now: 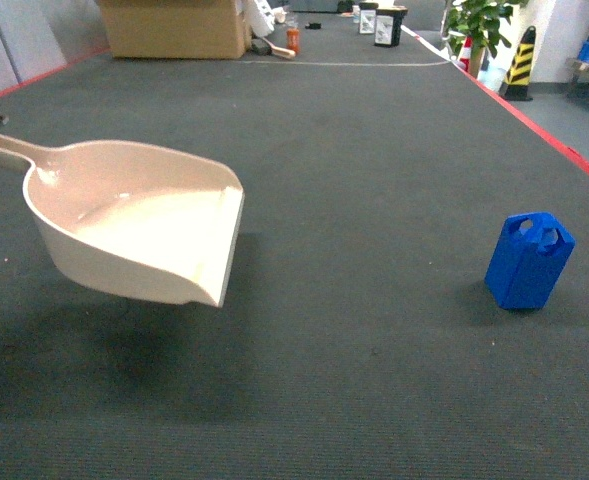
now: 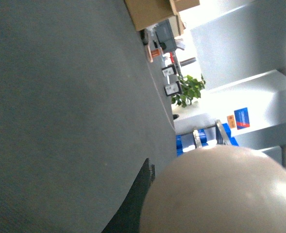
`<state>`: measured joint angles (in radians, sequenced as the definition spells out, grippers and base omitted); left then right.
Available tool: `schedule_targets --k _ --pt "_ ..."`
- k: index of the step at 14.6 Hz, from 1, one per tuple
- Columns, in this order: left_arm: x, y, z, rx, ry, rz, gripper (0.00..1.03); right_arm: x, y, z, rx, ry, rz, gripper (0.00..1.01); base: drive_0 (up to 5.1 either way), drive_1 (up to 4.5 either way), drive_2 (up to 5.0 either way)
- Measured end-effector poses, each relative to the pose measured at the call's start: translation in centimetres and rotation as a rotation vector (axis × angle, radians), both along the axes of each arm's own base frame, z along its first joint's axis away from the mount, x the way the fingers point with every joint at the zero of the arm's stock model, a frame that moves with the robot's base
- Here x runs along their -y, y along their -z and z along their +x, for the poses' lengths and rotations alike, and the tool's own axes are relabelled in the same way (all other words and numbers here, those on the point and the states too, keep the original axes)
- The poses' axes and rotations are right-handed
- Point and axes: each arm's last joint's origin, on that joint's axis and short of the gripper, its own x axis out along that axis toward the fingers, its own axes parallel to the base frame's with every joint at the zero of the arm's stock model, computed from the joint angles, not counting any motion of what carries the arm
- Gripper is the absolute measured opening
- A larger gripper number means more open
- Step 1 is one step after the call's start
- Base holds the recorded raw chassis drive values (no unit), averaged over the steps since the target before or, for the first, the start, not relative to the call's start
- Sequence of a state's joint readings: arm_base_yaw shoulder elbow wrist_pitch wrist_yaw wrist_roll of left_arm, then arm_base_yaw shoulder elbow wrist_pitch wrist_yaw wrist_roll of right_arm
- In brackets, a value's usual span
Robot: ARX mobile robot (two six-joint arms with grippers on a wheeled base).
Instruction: Place part in tray to right shelf
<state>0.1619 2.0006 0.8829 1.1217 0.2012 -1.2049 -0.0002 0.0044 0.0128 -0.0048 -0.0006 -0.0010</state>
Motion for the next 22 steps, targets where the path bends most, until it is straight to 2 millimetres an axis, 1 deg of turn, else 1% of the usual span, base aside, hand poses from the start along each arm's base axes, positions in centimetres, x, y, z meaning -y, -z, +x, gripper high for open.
schedule_targets --k 1,2,5,6,8,10,11,13,19,20,21,22 --pt "1.1 -1.4 -0.4 0.043 0.026 -0.003 0.13 0.0 0.0 0.0 0.000 0.000 0.000 0.98 0.0 0.00 0.0" --pt "2.6 -2.4 -0.7 0.070 0.065 -0.026 0.13 0.0 0.0 0.0 0.000 0.000 0.000 0.98 0.0 0.00 0.0" --pt "7.5 -3.5 -2.2 0.113 0.184 -0.114 0.13 0.0 0.0 0.0 0.000 0.000 0.000 0.98 0.0 0.00 0.0" --pt "9.3 -3.4 -2.7 0.115 0.221 -0.138 0.13 0.0 0.0 0.0 0.000 0.000 0.000 0.98 0.0 0.00 0.0" --pt "12.4 -2.5 -3.9 0.088 0.293 -0.169 0.13 0.0 0.0 0.0 0.000 0.000 0.000 0.98 0.0 0.00 0.0" --pt "14.7 -1.7 -4.8 0.075 0.355 -0.212 0.13 0.0 0.0 0.0 0.000 0.000 0.000 0.98 0.0 0.00 0.0" --pt "15.4 -1.1 -5.4 0.046 0.376 -0.223 0.13 0.0 0.0 0.0 0.000 0.000 0.000 0.98 0.0 0.00 0.0" --pt "15.6 -0.4 -6.0 0.010 0.384 -0.240 0.13 0.0 0.0 0.0 0.000 0.000 0.000 0.98 0.0 0.00 0.0" --pt "15.3 -0.6 -6.0 0.016 0.375 -0.246 0.13 0.0 0.0 0.0 0.000 0.000 0.000 0.98 0.0 0.00 0.0" --pt "15.3 -0.6 -6.0 0.016 0.375 -0.247 0.13 0.0 0.2 0.0 -0.078 0.046 -0.009 0.98 0.0 0.00 0.0" --pt "15.3 -0.6 -6.0 0.015 0.374 -0.249 0.13 0.2 0.1 0.7 -0.228 0.143 -0.036 0.98 0.0 0.00 0.0" --pt "15.3 -0.6 -6.1 0.017 0.377 -0.251 0.13 0.8 -0.7 1.7 -0.248 0.207 -0.040 0.98 0.0 0.00 0.0"
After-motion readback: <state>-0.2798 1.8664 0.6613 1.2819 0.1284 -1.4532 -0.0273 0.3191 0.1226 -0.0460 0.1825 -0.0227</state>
